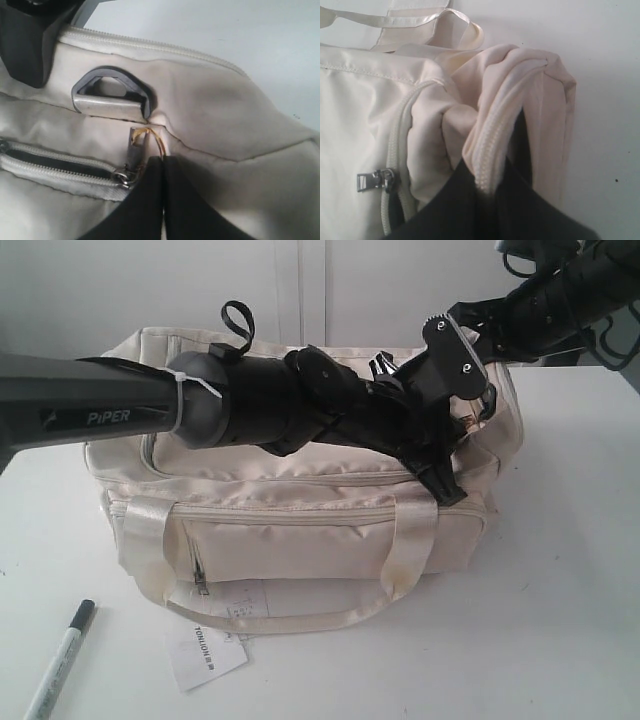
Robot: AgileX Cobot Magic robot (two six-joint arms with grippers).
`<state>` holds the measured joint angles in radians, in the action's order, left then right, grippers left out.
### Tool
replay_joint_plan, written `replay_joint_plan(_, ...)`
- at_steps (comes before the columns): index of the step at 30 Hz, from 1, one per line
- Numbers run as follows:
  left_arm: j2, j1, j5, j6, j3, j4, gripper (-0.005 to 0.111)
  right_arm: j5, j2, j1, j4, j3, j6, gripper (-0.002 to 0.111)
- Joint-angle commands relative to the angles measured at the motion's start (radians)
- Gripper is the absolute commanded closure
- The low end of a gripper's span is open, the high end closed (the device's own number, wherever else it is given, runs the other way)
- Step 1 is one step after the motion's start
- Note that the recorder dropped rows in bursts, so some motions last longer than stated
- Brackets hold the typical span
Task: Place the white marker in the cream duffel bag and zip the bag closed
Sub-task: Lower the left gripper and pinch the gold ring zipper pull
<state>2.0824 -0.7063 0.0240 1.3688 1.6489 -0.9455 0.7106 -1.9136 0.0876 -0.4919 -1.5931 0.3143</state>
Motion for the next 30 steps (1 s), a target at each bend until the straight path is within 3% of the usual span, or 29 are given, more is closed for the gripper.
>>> replay_joint_plan(1, -0.012, -0.004, -0.004, -0.008, 0.004, -0.02, 0.107, -0.002, 0.003, 0.002, -0.006, -0.004, -0.004, 0.108)
replay_joint_plan(13, -0.058, -0.004, -0.148, -0.058, 0.004, -0.011, 0.107, -0.002, 0.003, 0.002, -0.006, -0.004, -0.004, 0.108)
replay_joint_plan(19, -0.058, 0.0, -0.129, -0.061, 0.004, 0.077, 0.107, -0.002, 0.003, 0.002, -0.006, -0.004, -0.004, 0.108)
replay_joint_plan(22, -0.058, 0.01, -0.121, -0.061, 0.004, 0.094, 0.094, -0.002, 0.003, 0.002, -0.006, -0.004, -0.004, 0.108)
replay_joint_plan(26, -0.056, 0.031, -0.123, -0.061, 0.004, 0.154, 0.061, -0.002, 0.003, 0.002, -0.006, -0.004, -0.004, 0.108)
replay_joint_plan(30, -0.036, 0.031, -0.131, 0.027, 0.004, 0.247, 0.055, -0.002, 0.003, 0.002, -0.006, -0.004, -0.004, 0.108)
